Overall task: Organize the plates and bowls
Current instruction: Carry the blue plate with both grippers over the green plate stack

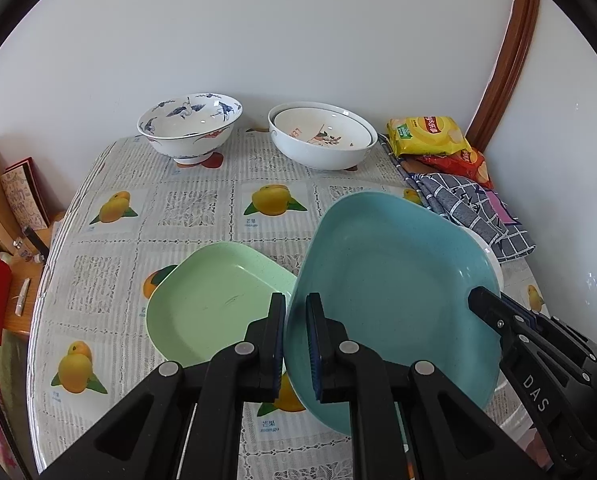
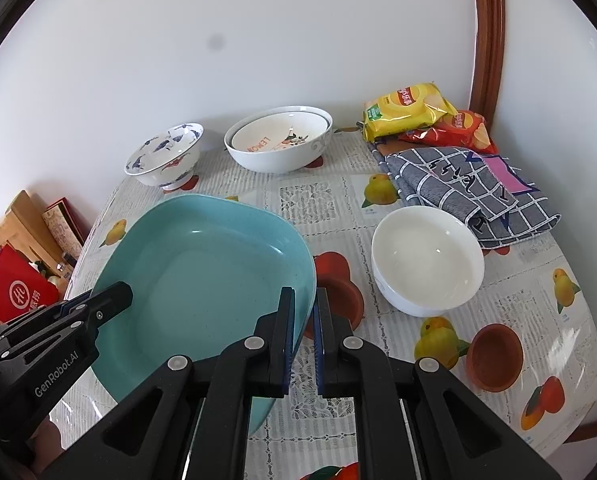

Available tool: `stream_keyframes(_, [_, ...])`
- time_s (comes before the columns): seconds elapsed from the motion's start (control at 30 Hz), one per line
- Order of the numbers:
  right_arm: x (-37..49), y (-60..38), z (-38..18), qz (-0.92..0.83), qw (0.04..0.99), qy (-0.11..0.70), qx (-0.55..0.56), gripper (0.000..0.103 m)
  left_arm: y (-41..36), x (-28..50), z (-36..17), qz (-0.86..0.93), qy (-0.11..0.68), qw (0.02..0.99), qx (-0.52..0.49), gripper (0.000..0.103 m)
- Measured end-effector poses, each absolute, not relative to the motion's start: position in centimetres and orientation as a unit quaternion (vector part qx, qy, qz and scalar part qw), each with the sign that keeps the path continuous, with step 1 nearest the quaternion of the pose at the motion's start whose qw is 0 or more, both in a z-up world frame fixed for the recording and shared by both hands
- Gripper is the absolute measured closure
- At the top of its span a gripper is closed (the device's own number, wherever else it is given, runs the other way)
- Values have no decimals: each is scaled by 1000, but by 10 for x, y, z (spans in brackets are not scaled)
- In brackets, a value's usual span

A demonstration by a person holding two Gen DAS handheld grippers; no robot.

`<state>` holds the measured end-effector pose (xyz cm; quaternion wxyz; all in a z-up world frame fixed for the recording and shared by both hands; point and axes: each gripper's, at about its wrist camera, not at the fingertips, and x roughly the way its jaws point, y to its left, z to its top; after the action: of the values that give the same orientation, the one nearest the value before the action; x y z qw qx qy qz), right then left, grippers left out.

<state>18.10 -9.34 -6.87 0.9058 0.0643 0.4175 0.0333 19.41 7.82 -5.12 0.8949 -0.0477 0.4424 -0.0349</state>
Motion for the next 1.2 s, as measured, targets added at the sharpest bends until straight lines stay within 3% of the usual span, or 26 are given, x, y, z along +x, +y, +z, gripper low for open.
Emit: stream_keyframes(1.2, [191, -55, -88, 51, 899, 434, 41, 94, 117, 198, -72, -18, 457, 887, -70, 92])
